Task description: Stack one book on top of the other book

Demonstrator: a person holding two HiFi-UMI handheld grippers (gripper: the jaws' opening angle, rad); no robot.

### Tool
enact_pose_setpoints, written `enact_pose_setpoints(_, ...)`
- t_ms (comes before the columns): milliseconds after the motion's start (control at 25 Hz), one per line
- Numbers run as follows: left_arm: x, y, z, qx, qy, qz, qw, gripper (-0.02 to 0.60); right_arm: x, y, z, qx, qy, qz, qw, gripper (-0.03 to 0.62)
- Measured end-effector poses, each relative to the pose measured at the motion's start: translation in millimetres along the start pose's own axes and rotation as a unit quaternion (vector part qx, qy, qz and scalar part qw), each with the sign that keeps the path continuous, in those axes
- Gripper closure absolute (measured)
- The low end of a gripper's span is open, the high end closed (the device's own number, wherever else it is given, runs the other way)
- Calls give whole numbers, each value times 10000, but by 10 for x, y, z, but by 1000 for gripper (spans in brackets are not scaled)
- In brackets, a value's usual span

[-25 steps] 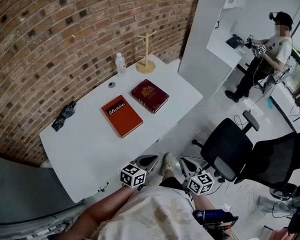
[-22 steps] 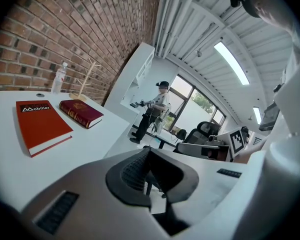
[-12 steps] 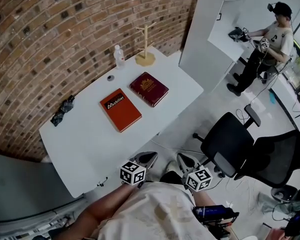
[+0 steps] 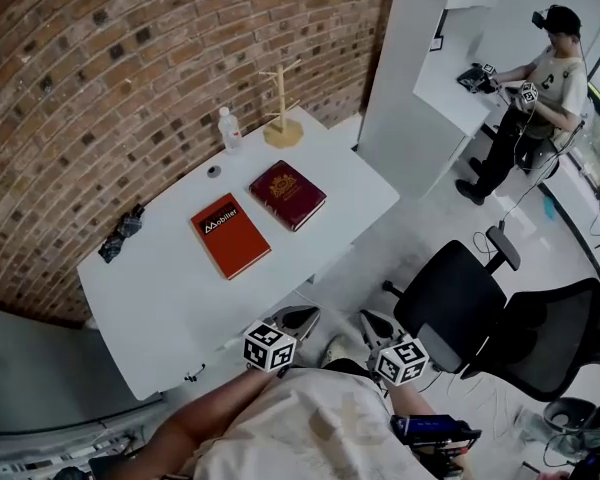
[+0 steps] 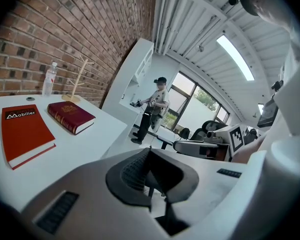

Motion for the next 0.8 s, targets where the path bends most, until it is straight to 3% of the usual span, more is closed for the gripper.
enact_pose_setpoints(520, -19, -539, -349, 82, -45, -695, 9975, 560, 720, -219, -360, -77, 83, -580, 9983, 572)
enact_pose_setpoints(800, 1, -642, -328, 80, 61, -997, 9950, 561, 938, -311, -396, -271, 73, -835, 9961, 572)
Point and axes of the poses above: the fingertips, and each gripper's own axes: y backward along the fingers, x to its right, z out of its underside, the point moved 7 cm from there along y, backward along the fingers, and after that the axes turned 3 degrees about -y, right-handed, at the moved point
